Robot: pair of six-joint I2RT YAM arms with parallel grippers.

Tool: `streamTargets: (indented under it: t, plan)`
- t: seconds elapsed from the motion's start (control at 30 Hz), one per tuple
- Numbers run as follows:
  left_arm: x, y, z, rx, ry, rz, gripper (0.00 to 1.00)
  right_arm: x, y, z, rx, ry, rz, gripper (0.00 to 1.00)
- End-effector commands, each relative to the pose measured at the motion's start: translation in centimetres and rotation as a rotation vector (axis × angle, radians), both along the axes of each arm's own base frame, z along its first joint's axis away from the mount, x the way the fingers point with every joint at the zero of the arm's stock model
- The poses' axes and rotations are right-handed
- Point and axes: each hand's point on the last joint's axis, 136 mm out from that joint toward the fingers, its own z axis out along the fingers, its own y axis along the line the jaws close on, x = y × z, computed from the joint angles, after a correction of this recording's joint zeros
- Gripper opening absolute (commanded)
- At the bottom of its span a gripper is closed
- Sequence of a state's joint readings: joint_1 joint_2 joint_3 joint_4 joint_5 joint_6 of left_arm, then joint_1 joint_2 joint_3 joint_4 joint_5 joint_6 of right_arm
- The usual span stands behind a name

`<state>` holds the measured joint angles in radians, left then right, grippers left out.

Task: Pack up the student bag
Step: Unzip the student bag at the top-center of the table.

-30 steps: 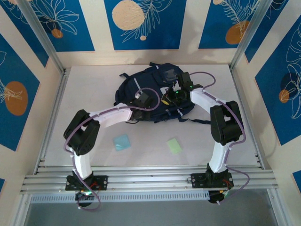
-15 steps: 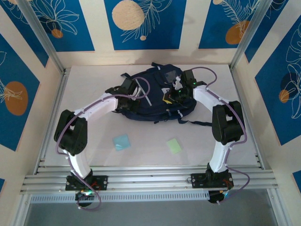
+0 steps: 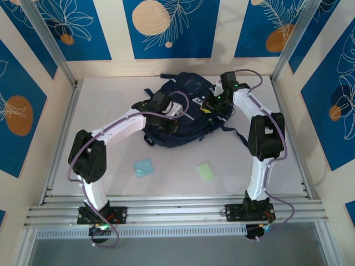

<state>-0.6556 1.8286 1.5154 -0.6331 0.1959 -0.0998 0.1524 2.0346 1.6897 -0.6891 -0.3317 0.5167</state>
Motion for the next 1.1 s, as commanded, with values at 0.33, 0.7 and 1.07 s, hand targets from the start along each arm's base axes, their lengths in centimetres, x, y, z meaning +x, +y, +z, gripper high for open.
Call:
streamTargets:
  t: [0.33,0.7,1.07]
  plan:
    - [0.8,-9.7,4.0,-0.305,0.15,-0.064,0.0,-3.6,-2.0,5.0,0.12,-0.043,-0.2,0.53]
    - [-0.6,-10.6,3.3,-0.306,0.171,-0.067,0.0,-11.6,-0.2,1.7,0.172,0.12,-0.251,0.61]
    - [-3.1,-10.6,3.4,-0.346,0.223,-0.089,0.0,-6.4,0.4,-1.4,0.193,0.037,-0.429,0.75]
